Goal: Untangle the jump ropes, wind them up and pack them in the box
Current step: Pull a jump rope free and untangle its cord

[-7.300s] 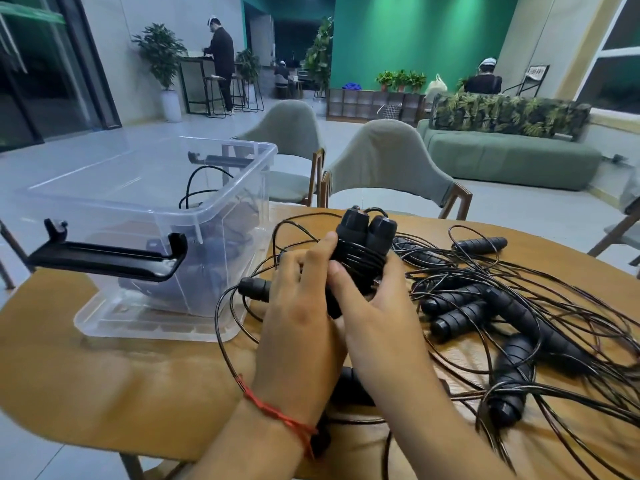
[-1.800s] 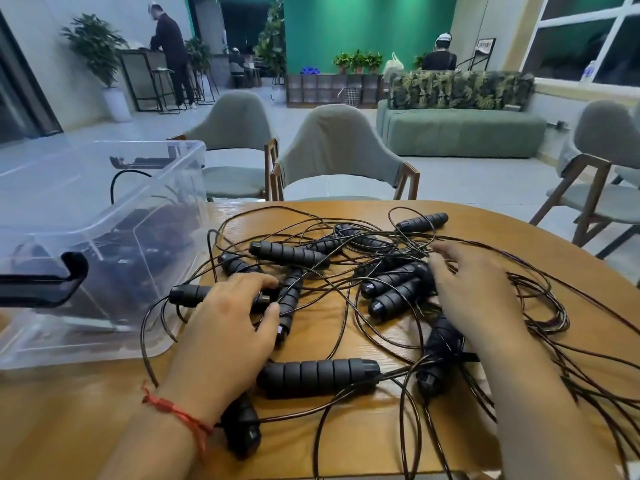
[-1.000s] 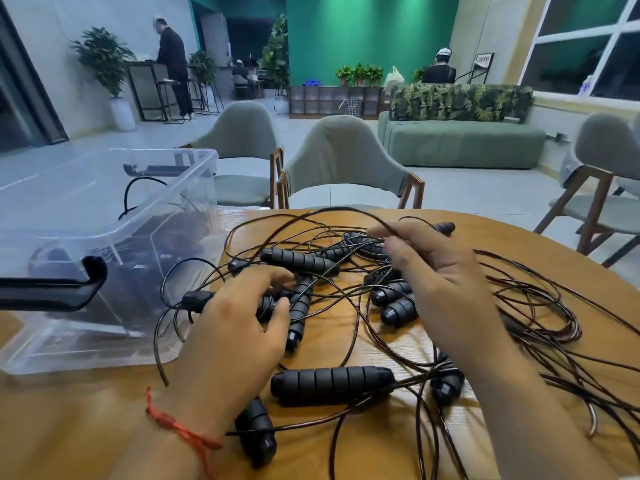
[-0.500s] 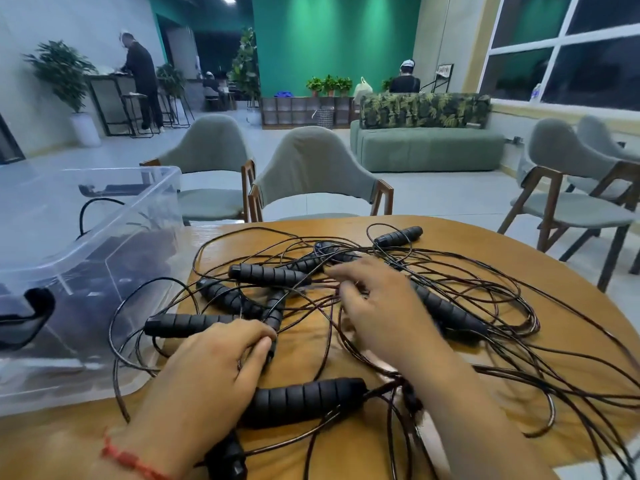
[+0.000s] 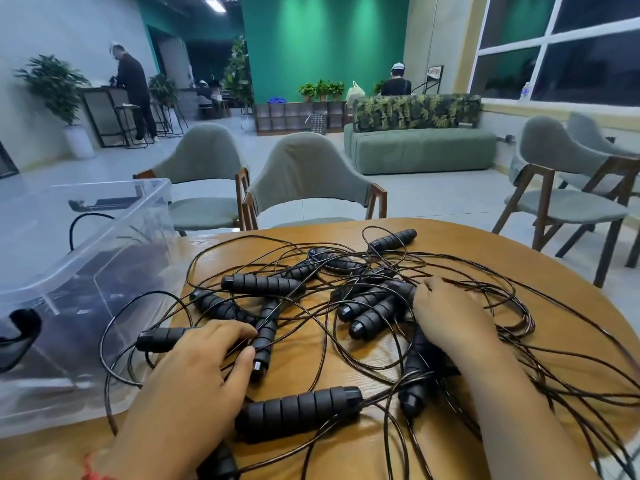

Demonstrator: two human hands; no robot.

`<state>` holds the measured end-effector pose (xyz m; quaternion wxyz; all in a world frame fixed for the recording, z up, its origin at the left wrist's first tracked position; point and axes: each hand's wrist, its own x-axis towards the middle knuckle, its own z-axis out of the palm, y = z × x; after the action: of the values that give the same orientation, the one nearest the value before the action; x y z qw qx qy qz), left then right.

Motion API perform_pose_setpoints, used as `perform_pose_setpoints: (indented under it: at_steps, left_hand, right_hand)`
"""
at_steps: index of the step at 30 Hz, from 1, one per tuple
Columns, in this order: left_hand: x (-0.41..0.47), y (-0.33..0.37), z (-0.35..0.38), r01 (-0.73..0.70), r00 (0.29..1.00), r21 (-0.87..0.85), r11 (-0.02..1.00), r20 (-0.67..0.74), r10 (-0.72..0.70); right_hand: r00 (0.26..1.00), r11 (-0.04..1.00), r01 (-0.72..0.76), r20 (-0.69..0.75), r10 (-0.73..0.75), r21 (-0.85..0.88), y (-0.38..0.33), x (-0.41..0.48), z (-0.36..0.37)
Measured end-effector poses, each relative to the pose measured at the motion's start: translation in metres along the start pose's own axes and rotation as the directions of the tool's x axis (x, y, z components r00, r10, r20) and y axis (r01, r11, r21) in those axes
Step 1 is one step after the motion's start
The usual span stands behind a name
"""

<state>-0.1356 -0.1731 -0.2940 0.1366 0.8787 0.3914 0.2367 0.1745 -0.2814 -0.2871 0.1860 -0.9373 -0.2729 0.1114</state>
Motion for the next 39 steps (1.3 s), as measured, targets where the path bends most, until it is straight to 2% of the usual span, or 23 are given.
perform_pose_setpoints:
  at_steps: [2,4,8,14,17,19,22,27,32,36,39]
  left_hand:
    - [-0.001,-0.001,0.000,-0.008,1.000,-0.001,1.000,0.008,0.008]
    - [-0.001,-0.002,0.001,-0.010,1.000,0.001,1.000,0.012,0.010]
    - [0.000,-0.003,-0.001,-0.011,1.000,-0.024,1.000,-0.010,0.011]
    - [-0.001,-0.006,-0.002,0.009,0.998,-0.042,0.999,-0.055,-0.011]
    - [-0.001,-0.008,-0.003,0.006,0.999,-0.035,0.999,-0.054,-0.008]
    - [-0.002,-0.008,-0.004,0.008,0.999,-0.038,0.999,-0.039,-0.009]
    - [-0.001,-0.009,-0.003,0.008,1.000,-0.041,0.999,-0.023,-0.009]
    - [0.001,-0.012,0.005,0.013,1.000,-0.046,0.999,-0.018,-0.014]
    - [0.000,-0.016,0.031,0.027,0.996,-0.049,0.998,-0.087,-0.031]
    - [-0.010,-0.019,0.039,0.105,0.974,-0.174,0.979,-0.181,-0.136]
    - [-0.010,-0.019,0.039,0.156,0.973,-0.141,0.978,-0.149,-0.177]
  right_hand:
    - [1.000,0.993,0.023,-0.016,-0.021,0.113,0.001,0.001,-0.001]
    - [0.991,0.970,0.103,-0.105,-0.082,0.220,0.003,0.003,-0.001]
    - [0.931,0.976,0.207,-0.322,-0.174,0.072,0.004,0.006,0.003]
    - [0.948,0.976,0.184,-0.283,-0.145,0.114,0.003,0.005,-0.006]
    - [0.932,0.995,0.095,-0.349,-0.096,-0.020,0.006,0.012,-0.006]
    - [0.948,0.994,0.071,-0.303,-0.093,-0.083,0.008,0.017,-0.003]
    - [0.971,0.991,0.134,-0.197,-0.133,-0.007,0.011,0.025,0.001]
    - [0.974,0.966,0.194,-0.147,-0.170,0.172,0.014,0.036,0.010]
    - [0.954,0.977,0.178,-0.264,-0.142,0.120,0.013,0.035,0.024]
    - [0.935,0.971,0.206,-0.317,-0.157,0.125,0.012,0.033,0.027]
    - [0.920,0.964,0.237,-0.346,-0.183,0.120,0.014,0.034,0.032]
